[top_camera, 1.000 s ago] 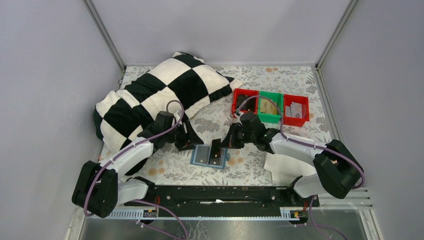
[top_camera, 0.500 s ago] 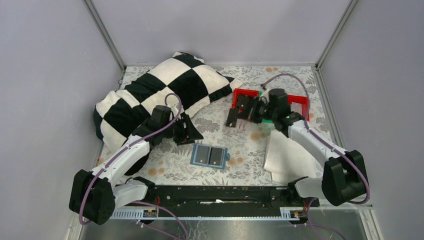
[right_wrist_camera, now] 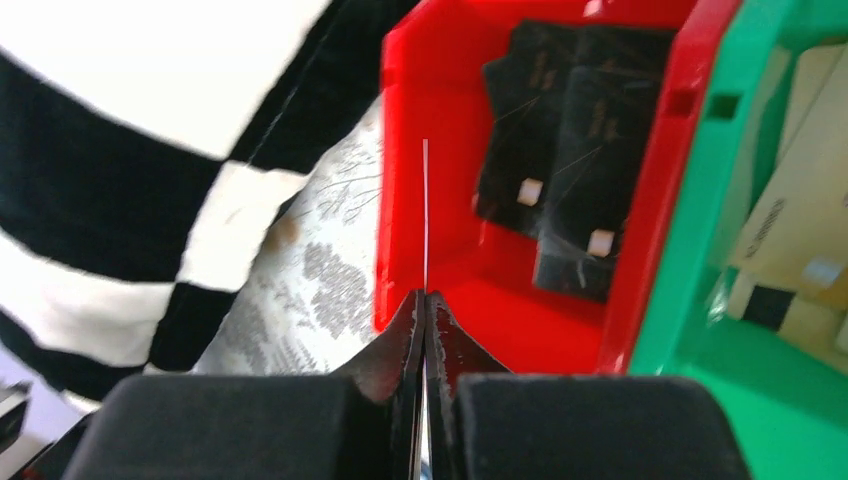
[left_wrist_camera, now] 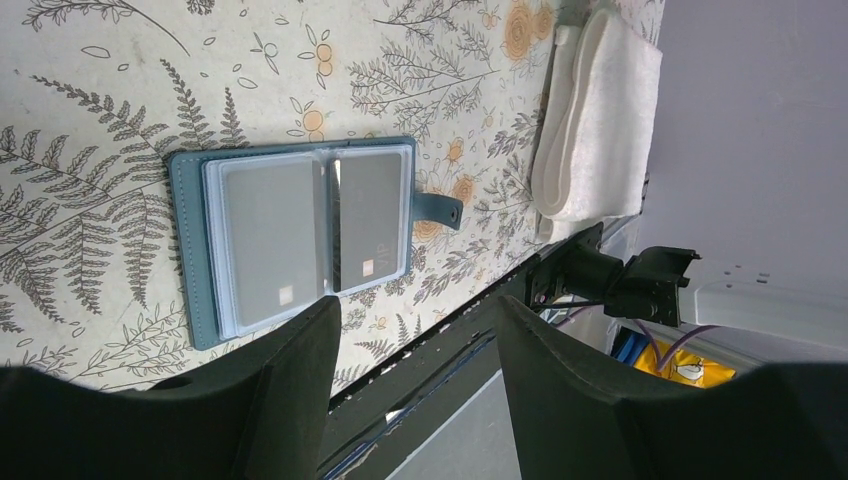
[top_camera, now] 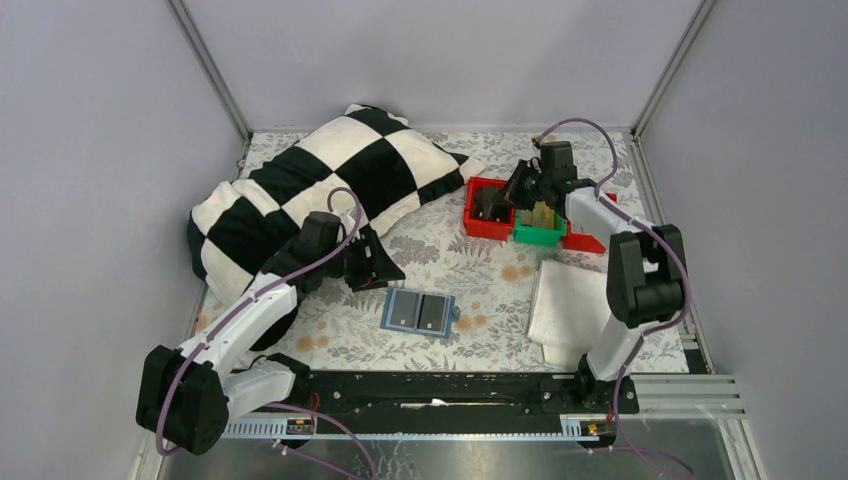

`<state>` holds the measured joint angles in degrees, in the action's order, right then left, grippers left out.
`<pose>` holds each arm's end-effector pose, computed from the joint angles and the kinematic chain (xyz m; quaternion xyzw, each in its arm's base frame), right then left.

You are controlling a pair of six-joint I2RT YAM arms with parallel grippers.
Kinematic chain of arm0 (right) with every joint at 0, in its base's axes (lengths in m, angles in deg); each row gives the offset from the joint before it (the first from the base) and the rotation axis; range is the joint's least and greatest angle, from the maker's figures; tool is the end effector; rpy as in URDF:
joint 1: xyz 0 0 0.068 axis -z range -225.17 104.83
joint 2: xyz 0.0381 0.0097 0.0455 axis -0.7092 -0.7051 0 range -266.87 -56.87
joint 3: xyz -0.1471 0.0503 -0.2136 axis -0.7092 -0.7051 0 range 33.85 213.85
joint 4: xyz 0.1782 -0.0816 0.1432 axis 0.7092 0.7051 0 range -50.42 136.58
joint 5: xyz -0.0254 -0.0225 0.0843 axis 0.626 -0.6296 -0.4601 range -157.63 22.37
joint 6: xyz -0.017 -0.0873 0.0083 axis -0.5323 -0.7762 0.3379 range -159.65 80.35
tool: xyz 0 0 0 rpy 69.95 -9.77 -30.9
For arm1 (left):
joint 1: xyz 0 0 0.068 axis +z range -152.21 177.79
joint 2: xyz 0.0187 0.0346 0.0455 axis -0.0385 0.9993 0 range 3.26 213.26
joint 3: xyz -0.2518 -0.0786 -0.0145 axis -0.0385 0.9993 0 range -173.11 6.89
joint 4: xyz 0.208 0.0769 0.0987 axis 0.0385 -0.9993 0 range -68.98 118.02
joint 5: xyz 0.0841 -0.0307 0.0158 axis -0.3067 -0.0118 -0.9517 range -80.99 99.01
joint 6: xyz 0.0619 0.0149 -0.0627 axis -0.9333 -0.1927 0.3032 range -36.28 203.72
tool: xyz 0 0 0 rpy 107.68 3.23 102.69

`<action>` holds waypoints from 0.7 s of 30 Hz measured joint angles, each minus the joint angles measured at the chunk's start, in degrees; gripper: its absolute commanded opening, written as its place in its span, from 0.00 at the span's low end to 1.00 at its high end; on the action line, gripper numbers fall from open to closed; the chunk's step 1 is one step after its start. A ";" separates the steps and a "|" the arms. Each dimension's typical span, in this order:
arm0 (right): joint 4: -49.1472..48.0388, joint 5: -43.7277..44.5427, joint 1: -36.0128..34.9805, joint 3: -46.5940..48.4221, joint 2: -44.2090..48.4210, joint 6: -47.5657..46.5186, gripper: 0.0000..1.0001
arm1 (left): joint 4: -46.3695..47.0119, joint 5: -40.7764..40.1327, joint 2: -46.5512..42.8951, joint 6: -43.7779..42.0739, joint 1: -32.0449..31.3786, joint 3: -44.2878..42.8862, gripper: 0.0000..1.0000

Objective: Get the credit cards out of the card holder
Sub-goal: Place the credit card in the storage box.

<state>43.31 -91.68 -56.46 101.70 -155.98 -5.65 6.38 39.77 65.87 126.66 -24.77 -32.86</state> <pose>0.3897 0.1109 0.2159 0.0765 0.8694 0.3445 0.3458 0.2012 -0.1278 0.2080 -0.0564 0.8933 -0.4074 0.1813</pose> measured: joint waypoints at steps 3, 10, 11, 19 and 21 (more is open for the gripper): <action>1.25 1.16 0.66 3.34 -4.48 -1.22 0.00 | -0.17 -0.17 -0.68 0.00 0.00 0.02 0.63; 5.03 1.97 1.22 13.55 -13.40 -4.31 0.19 | -0.50 -0.22 -0.70 0.02 0.00 0.02 0.63; 5.42 2.03 1.22 14.47 -14.10 -4.59 0.32 | -0.57 -0.22 -0.70 0.02 0.00 0.02 0.63; 9.77 3.82 1.25 15.21 -13.46 -6.56 0.66 | -0.61 -0.20 -0.66 0.07 0.00 0.02 0.63; 11.23 4.35 1.25 15.13 -10.86 -6.64 0.72 | -0.63 -0.20 -0.61 0.04 0.00 0.02 0.64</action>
<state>54.55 -87.33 -55.21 116.83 -166.84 -12.30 5.74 39.58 65.26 126.70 -24.77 -32.83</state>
